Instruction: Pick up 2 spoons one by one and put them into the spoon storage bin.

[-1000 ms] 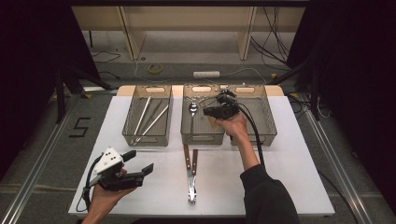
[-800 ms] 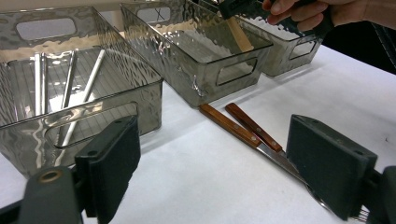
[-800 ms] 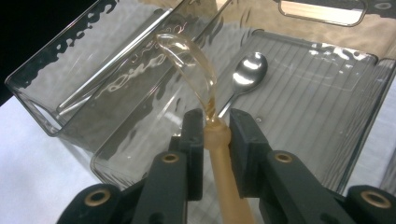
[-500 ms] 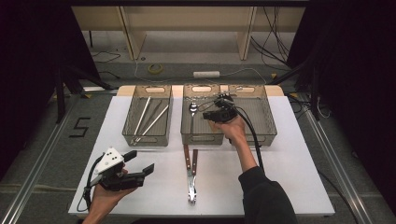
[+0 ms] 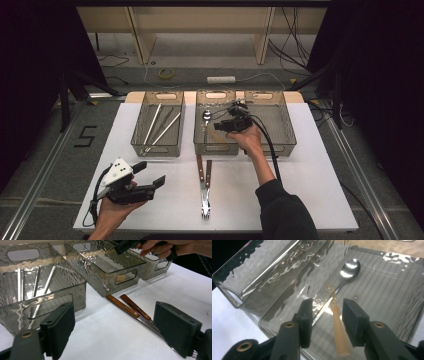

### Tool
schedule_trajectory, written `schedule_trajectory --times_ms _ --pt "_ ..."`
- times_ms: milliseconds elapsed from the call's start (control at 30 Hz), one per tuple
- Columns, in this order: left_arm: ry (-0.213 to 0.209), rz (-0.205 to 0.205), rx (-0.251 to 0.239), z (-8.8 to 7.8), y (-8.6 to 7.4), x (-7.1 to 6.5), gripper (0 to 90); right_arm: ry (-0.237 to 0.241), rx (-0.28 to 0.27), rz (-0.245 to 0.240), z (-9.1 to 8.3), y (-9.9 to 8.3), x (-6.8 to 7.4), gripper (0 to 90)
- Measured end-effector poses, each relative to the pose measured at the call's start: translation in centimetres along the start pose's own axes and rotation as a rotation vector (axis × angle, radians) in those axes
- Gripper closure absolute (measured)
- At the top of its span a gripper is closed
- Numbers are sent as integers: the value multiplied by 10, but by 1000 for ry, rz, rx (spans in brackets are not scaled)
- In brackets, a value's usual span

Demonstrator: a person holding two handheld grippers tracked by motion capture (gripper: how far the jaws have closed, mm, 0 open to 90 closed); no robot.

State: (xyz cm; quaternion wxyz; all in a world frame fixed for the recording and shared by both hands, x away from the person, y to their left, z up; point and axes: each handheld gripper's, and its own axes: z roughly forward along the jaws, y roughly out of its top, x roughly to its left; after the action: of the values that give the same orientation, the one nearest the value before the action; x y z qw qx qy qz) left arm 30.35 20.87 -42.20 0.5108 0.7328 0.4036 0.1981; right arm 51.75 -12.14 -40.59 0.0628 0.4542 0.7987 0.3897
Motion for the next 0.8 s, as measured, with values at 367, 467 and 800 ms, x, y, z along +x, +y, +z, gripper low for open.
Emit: schedule_trajectory --times_ms 367,467,800 --pt "-1 -5 7 1 0 0 173 39 -82 -85 -38 -15 9 466" --pt "-1 -3 9 2 0 0 173 52 -105 -102 -49 -23 12 438" --pt "-8 -16 11 2 0 2 173 82 -141 -157 -74 -51 22 375"
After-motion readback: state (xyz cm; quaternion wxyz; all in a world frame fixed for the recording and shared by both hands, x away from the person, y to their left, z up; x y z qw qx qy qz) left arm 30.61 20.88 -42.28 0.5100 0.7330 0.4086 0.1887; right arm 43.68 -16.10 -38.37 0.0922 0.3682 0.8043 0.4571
